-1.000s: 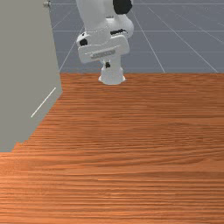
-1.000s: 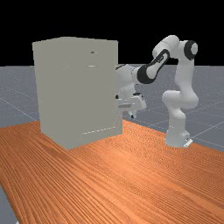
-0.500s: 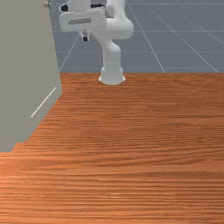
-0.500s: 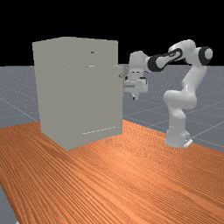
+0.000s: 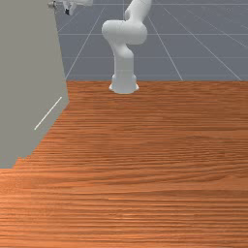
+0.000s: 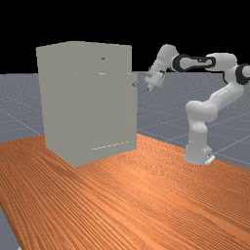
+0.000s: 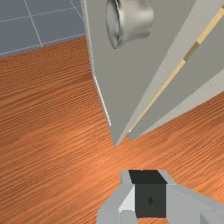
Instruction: Open the cabinet door
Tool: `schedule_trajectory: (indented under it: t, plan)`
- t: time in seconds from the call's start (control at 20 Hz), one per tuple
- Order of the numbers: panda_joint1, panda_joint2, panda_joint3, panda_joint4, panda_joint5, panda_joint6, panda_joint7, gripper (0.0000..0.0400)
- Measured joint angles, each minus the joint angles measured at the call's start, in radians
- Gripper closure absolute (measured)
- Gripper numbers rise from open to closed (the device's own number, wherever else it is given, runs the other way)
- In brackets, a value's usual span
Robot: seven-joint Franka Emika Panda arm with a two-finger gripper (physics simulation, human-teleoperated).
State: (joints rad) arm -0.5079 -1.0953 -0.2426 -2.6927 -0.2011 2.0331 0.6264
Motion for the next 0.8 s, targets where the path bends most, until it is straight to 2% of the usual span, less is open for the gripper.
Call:
schedule_trajectory:
  t: [0.05,0.15,0.3,0.4,0.45,0.5,0.55,0.6,0.7,0.8]
  plan:
    - [-0.006,0.000,-0.011,0.008,0.005,0.051,0.015,0.0400]
    - [-0.028,0.019,-0.034,0.008,0.012,0.242,0.069,0.0400]
    - [-0.099,0.074,-0.057,-0.022,-0.015,0.548,0.143,0.0400]
    - [-0.139,0.110,-0.067,-0.043,-0.031,0.683,0.168,0.0400]
    - [-0.148,0.125,-0.072,-0.051,-0.034,0.738,0.174,0.0365]
    - [-0.157,0.140,-0.071,-0.059,-0.039,0.779,0.180,0.0222]
    - [-0.165,0.155,-0.062,-0.071,-0.045,0.814,0.188,0.0135]
    - [-0.167,0.165,-0.052,-0.086,-0.048,0.840,0.197,0.0082]
    - [-0.170,0.161,-0.036,-0.107,-0.049,0.870,0.211,0.0089]
    - [-0.173,0.150,-0.014,-0.121,-0.045,0.882,0.231,0.0138]
